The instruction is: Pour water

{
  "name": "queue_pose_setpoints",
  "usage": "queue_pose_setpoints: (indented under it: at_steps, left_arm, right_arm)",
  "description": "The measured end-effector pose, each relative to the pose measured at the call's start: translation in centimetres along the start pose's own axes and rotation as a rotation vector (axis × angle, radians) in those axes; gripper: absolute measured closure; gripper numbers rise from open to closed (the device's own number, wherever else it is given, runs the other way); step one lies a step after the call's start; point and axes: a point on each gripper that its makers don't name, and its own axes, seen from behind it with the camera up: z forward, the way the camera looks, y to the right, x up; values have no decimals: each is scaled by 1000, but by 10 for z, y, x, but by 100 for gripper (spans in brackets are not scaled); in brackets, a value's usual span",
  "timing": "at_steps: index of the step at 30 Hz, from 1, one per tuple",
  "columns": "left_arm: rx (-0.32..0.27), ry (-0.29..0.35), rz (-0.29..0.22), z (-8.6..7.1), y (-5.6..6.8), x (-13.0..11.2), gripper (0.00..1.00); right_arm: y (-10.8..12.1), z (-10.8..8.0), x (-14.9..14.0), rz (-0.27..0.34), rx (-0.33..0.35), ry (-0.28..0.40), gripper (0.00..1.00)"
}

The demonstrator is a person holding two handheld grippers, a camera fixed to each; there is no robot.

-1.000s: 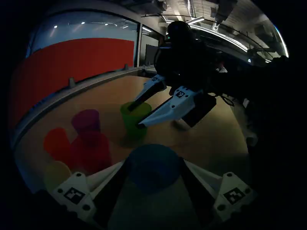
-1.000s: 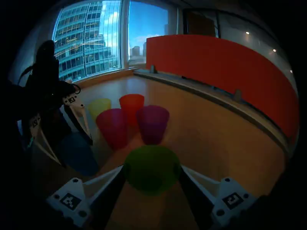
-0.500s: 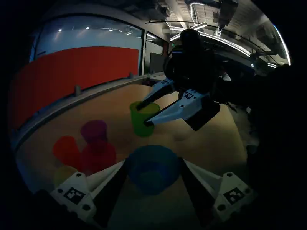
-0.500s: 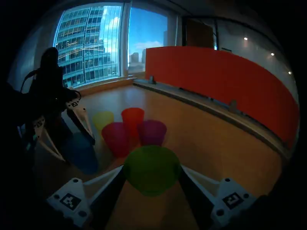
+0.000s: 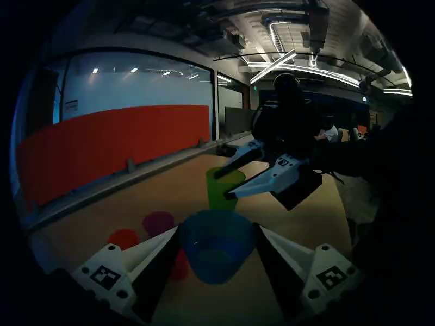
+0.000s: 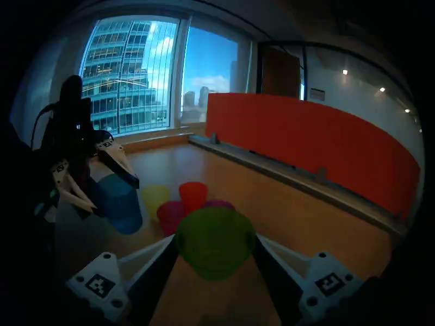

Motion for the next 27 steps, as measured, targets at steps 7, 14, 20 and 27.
queue_pose_setpoints:
  at_steps: [7, 14, 20, 27]
  left_arm:
    - [46, 87, 4, -12, -6, 31, 10]
    - [72, 152, 3, -20, -11, 51, 10]
    - [89, 165, 36, -23, -14, 56, 10]
    - [107, 161, 93, -24, -14, 60, 10]
  right_arm:
    - [-6, -8, 19, 0, -7, 47, 8]
    - [-10, -11, 31, -1, -12, 77, 8]
    - [-11, -11, 38, 5, -10, 97, 8]
    - [-13, -12, 39, 7, -4, 107, 8]
